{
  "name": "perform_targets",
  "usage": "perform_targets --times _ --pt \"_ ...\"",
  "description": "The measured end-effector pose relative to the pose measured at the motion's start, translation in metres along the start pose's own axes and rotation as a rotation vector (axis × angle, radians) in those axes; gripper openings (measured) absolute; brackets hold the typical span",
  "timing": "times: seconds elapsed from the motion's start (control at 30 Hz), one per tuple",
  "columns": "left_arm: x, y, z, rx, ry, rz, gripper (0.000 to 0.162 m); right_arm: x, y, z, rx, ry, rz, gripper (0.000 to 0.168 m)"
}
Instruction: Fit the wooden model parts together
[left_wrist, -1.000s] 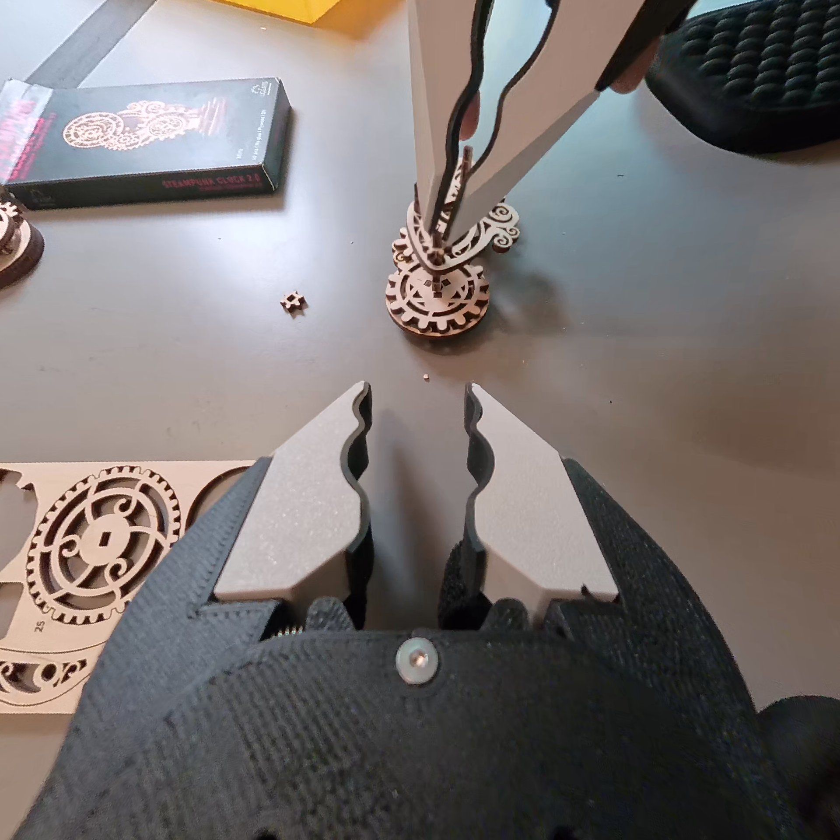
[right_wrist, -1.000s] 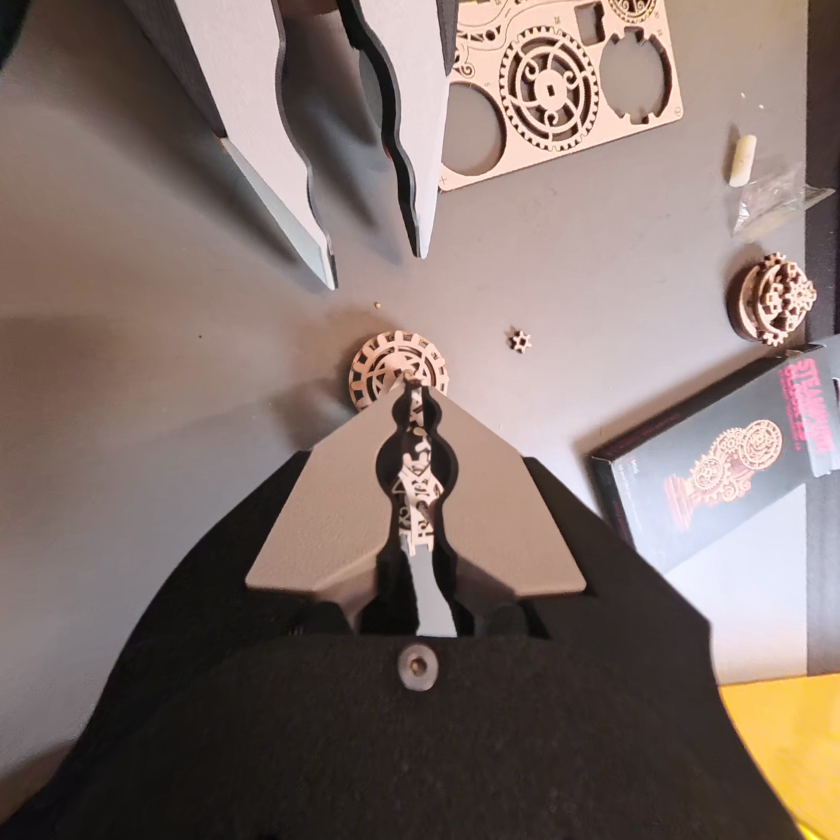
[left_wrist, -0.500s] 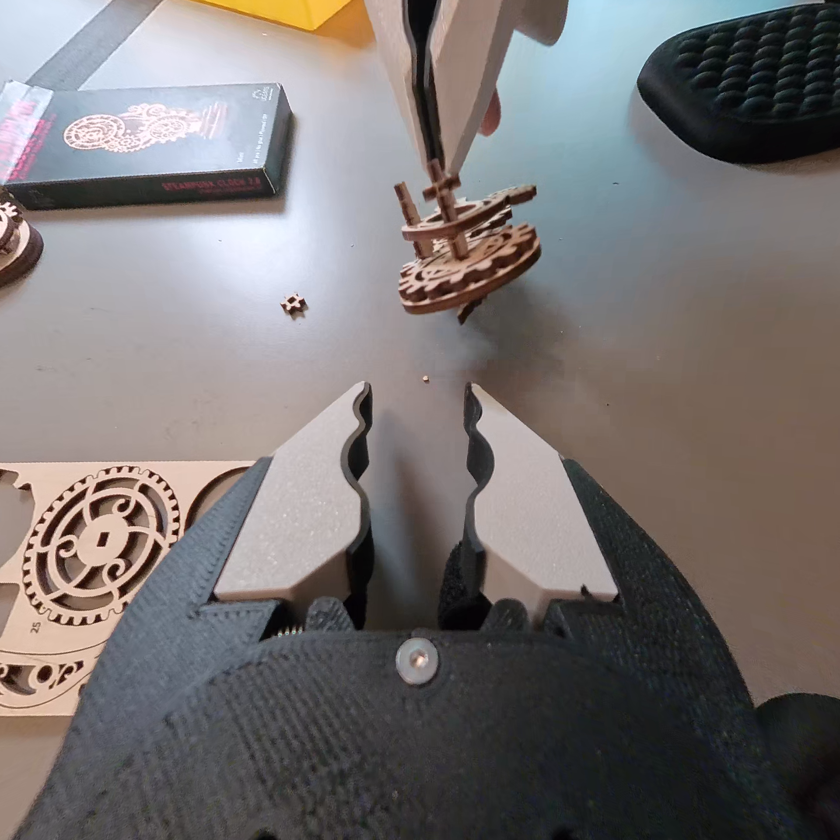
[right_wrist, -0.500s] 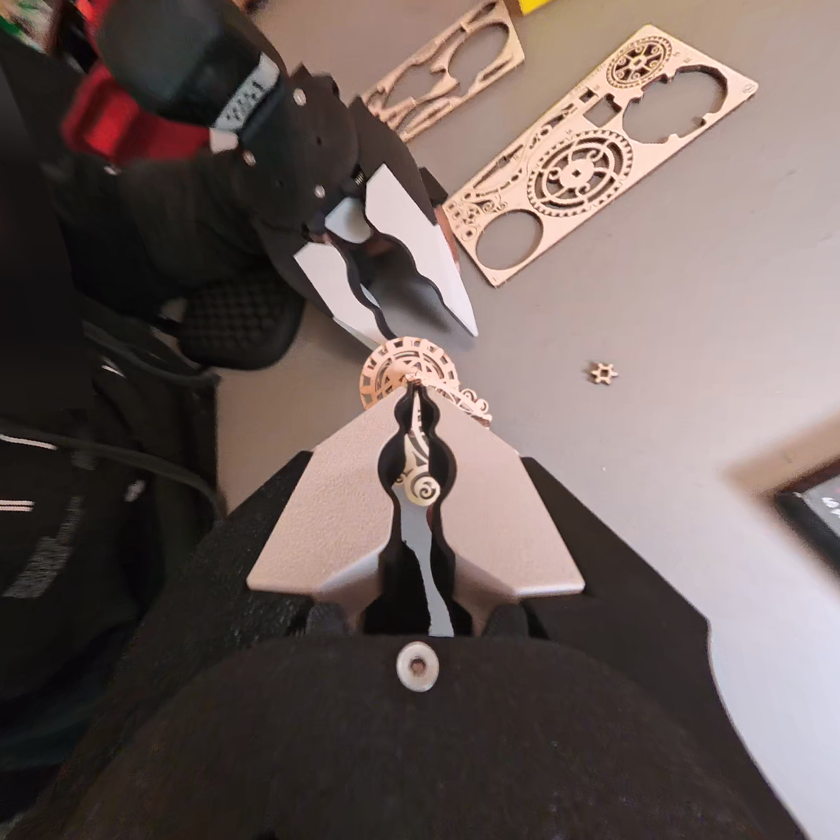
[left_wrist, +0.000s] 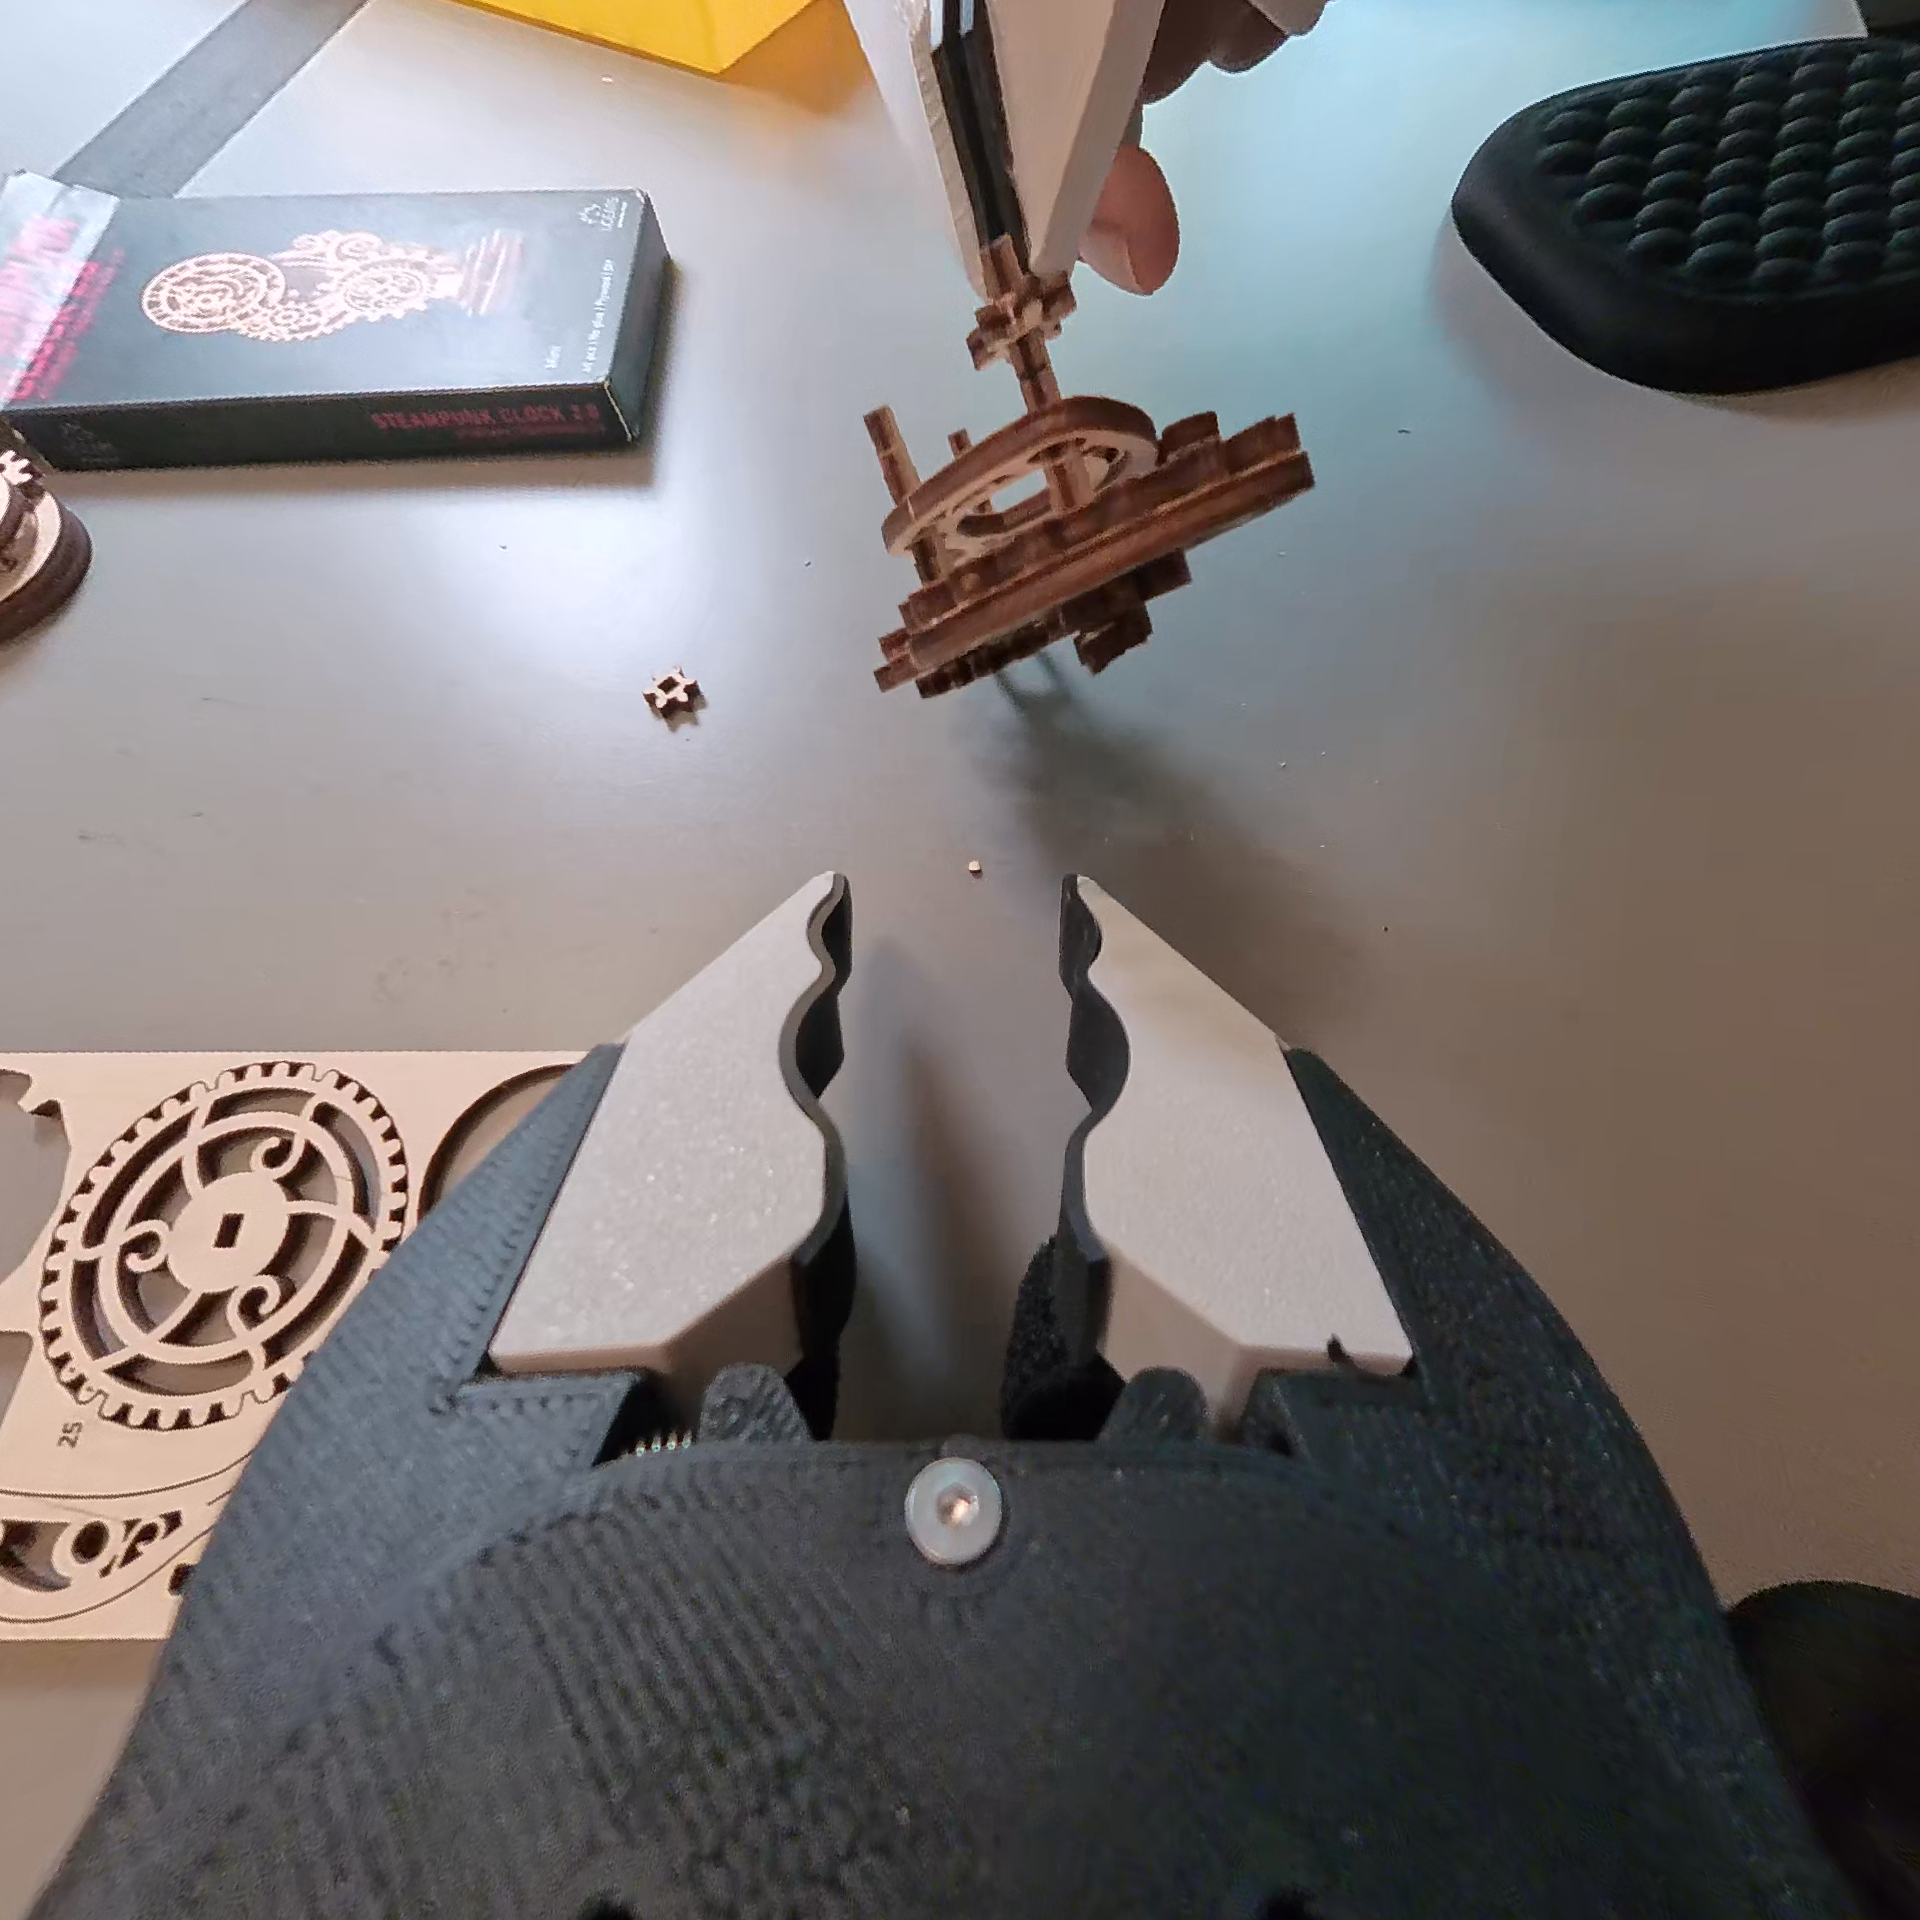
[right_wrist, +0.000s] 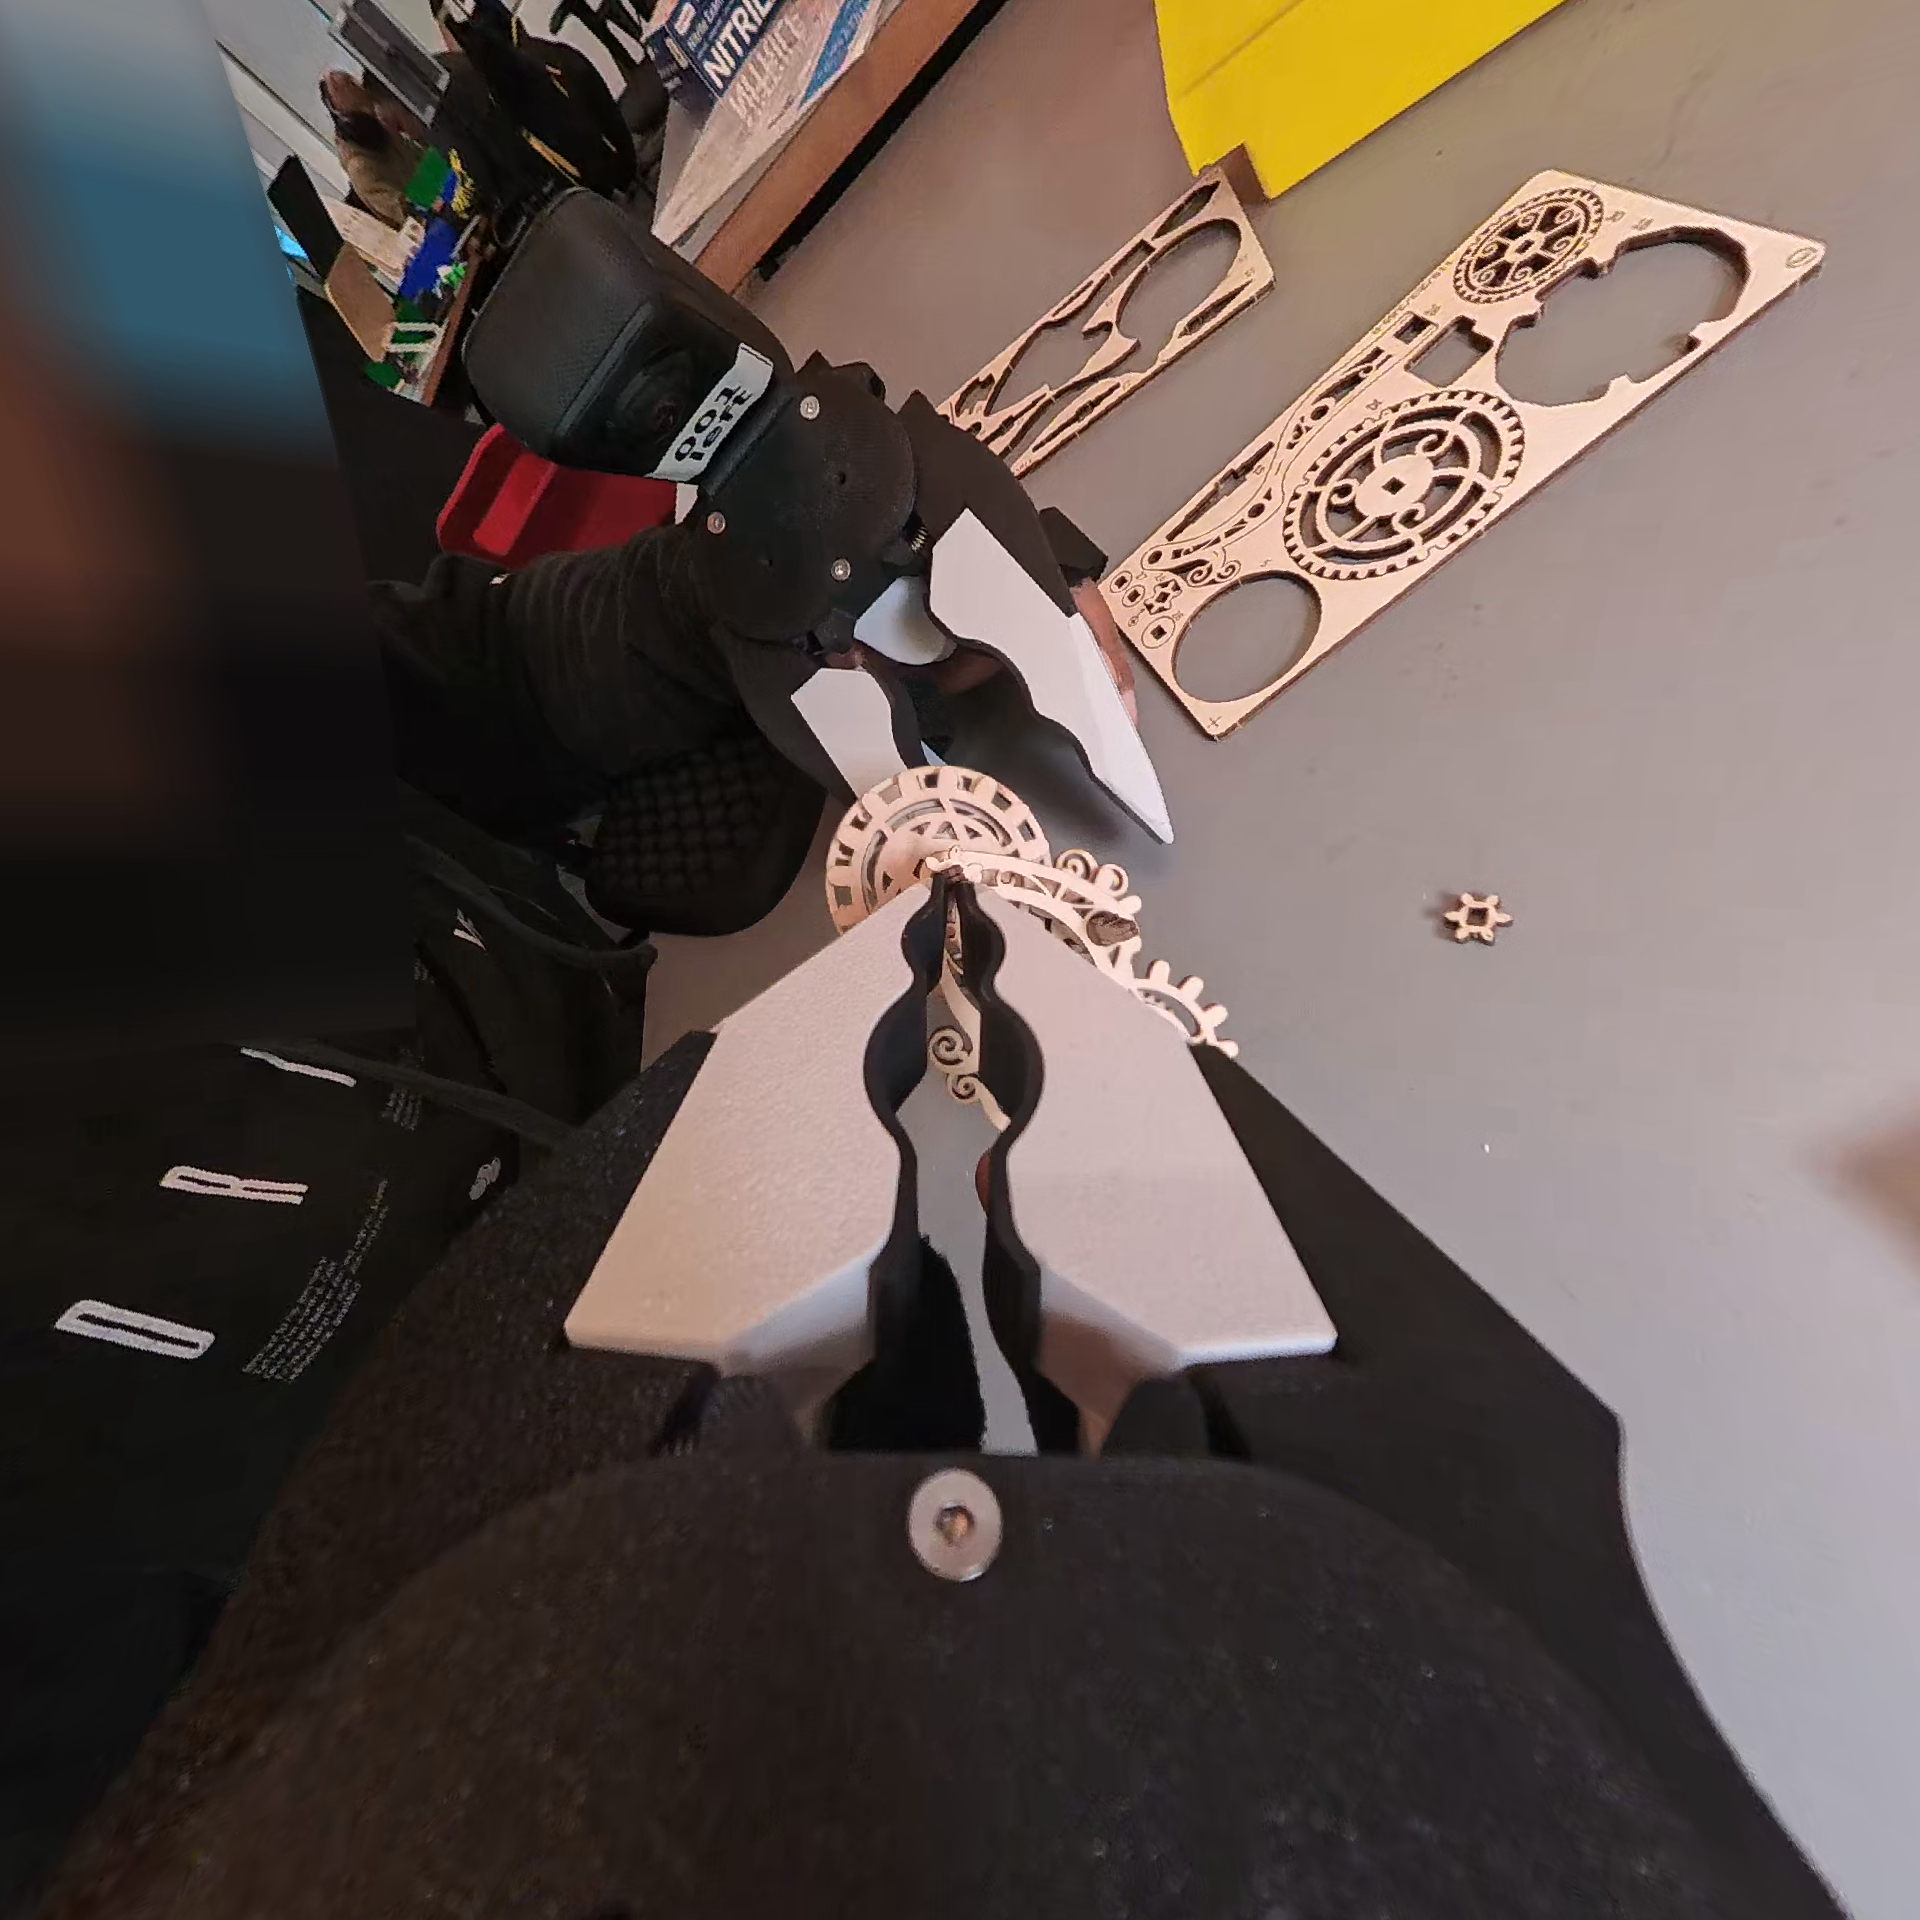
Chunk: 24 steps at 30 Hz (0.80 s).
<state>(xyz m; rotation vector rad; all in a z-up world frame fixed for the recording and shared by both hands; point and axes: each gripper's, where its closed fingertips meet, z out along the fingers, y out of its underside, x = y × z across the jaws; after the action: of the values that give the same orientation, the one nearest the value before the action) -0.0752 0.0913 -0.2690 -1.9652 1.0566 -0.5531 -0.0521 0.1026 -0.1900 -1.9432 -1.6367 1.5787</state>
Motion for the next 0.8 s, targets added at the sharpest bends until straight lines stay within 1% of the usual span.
perform_targets --times 0.43,0.57,0.63,0.7,0.8 --pt "0.001 0.0 0.0 -0.003 -0.002 0.008 0.039 -0.009 -0.002 -0.007 0.003 0.046 -0.028 0.0" --pt "0.001 0.0 0.0 -0.005 -0.003 0.01 0.039 -0.01 0.0 -0.014 -0.016 0.136 -0.058 0.0" --pt "0.001 0.001 0.0 -0.006 -0.004 0.013 0.039 -0.004 0.005 -0.016 -0.056 0.25 -0.105 0.0" --pt "0.001 0.001 0.0 -0.007 -0.004 0.014 0.039 -0.004 0.011 -0.015 -0.101 0.327 -0.164 0.0" --pt "0.001 0.001 0.0 -0.006 -0.004 0.015 0.039 -0.005 0.017 -0.007 -0.133 0.398 -0.203 0.0"
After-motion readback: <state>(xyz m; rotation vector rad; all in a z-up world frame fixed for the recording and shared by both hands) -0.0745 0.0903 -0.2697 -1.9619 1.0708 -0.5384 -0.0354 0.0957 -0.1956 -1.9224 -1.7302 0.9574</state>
